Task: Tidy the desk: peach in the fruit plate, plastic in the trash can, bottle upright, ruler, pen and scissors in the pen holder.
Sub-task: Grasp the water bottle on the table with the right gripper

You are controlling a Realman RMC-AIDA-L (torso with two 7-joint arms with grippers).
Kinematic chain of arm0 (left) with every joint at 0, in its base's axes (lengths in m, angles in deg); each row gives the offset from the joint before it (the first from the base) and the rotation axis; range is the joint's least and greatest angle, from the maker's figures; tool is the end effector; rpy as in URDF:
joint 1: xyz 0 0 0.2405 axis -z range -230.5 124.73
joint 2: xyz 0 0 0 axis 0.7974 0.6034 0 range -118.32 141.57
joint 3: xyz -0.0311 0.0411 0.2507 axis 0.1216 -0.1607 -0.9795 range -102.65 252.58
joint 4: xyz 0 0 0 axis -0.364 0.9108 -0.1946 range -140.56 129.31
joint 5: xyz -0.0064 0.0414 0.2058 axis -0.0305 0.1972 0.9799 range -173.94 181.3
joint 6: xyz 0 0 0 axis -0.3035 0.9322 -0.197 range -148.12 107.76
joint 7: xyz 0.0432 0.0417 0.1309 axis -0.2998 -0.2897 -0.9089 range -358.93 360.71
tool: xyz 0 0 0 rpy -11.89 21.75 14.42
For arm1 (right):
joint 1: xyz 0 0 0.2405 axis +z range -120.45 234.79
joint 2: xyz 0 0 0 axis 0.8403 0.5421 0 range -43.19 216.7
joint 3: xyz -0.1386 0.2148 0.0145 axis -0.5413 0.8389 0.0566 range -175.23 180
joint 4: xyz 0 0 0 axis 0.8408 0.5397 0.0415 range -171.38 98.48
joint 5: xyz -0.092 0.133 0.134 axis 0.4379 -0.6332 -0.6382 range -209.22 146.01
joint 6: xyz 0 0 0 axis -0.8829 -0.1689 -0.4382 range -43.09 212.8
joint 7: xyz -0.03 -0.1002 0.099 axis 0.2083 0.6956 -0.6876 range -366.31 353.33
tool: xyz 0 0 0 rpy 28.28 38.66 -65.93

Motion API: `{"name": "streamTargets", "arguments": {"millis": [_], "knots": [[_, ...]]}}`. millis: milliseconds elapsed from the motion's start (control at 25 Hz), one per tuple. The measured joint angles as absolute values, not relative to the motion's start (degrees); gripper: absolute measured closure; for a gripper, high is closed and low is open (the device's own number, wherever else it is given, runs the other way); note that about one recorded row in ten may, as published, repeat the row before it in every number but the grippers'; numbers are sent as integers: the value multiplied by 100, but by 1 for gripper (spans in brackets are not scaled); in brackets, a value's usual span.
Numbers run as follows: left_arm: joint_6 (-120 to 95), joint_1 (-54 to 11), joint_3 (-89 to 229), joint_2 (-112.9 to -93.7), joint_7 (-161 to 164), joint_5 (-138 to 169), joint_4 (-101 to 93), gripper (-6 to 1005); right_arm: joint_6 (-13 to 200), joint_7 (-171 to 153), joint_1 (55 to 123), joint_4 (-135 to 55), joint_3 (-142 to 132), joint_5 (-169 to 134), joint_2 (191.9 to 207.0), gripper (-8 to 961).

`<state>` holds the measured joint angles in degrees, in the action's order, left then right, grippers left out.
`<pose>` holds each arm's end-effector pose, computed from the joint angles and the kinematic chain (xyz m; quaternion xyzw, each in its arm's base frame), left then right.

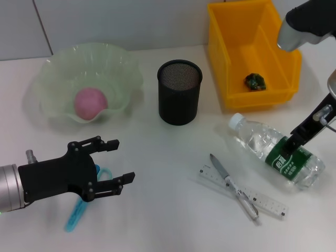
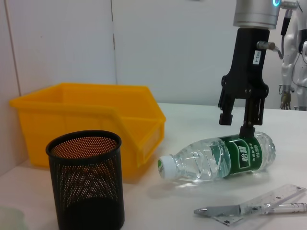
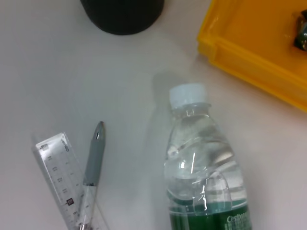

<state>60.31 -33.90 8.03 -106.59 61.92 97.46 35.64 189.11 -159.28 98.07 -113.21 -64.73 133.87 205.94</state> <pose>-0.2702 0.2949 -0.0306 -0.9604 -0.0758 -0.2196 0.1540 0.1974 0.3584 0.0510 -0.8338 0.4345 -0.2684 0.2099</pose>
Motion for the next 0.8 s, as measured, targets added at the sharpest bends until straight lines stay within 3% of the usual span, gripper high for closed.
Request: {"name": "streamTargets", "arguments": {"millis": [800], "knots": [[6039,-3388,800,-10659,6188,9746,3563,206,18056,-15935,9976,-10118,-6714,13397,20593,149]]}}
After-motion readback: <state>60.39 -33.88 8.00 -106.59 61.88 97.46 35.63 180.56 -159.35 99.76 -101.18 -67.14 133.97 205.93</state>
